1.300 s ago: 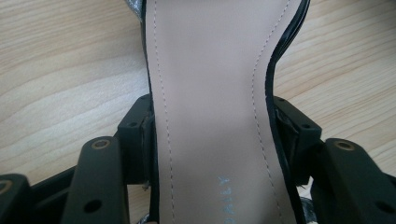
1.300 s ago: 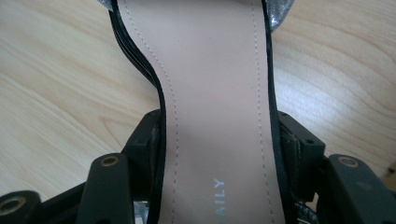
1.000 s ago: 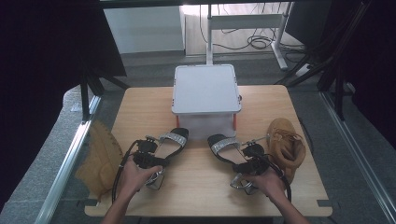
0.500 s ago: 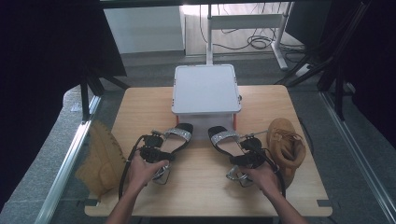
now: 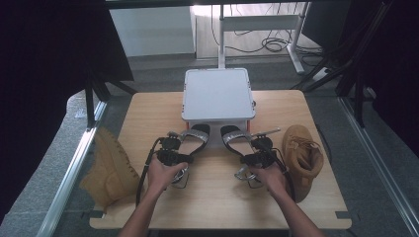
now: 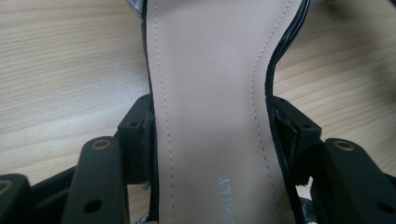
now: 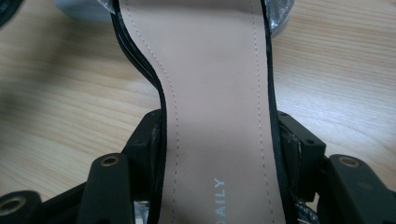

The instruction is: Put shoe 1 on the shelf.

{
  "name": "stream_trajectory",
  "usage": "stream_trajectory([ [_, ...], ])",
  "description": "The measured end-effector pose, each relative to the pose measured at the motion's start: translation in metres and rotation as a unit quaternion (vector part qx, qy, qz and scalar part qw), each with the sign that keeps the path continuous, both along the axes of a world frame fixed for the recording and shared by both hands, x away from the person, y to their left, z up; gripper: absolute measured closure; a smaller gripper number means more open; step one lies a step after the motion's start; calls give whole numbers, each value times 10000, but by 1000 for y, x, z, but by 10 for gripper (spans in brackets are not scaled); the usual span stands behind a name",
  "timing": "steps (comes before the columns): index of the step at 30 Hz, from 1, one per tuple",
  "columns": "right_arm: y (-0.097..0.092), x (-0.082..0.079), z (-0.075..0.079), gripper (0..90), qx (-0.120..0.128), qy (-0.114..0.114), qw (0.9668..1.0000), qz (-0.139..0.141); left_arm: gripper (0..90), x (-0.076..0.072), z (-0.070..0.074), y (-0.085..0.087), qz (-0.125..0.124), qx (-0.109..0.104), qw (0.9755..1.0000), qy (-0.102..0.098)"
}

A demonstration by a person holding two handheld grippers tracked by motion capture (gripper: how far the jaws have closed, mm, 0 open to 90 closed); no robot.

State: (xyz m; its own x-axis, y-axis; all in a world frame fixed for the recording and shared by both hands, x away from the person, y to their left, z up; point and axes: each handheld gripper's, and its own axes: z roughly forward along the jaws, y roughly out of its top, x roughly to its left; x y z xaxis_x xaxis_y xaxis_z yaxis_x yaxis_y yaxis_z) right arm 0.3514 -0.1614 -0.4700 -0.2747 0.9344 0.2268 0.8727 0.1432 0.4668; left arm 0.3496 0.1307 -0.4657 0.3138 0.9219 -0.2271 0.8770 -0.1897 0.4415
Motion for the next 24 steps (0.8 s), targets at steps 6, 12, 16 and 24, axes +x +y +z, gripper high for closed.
stream_trajectory([
  [6, 4, 5, -2, 421, 54, 6, 9999, -106, 410, 6, -2, -5, 72, -130, 9999, 48],
  [12, 4, 10, -5, 421, 174, 64, 9994, -306, 410, 10, -7, -9, 238, -297, 9992, 103],
  [16, 6, 16, -7, 421, 276, 102, 9985, -464, 410, 14, -12, -16, 322, -409, 9986, 121],
  [24, 14, 27, -11, 420, 357, 180, 9966, -719, 410, 25, -16, -27, 638, -542, 9964, 132],
])
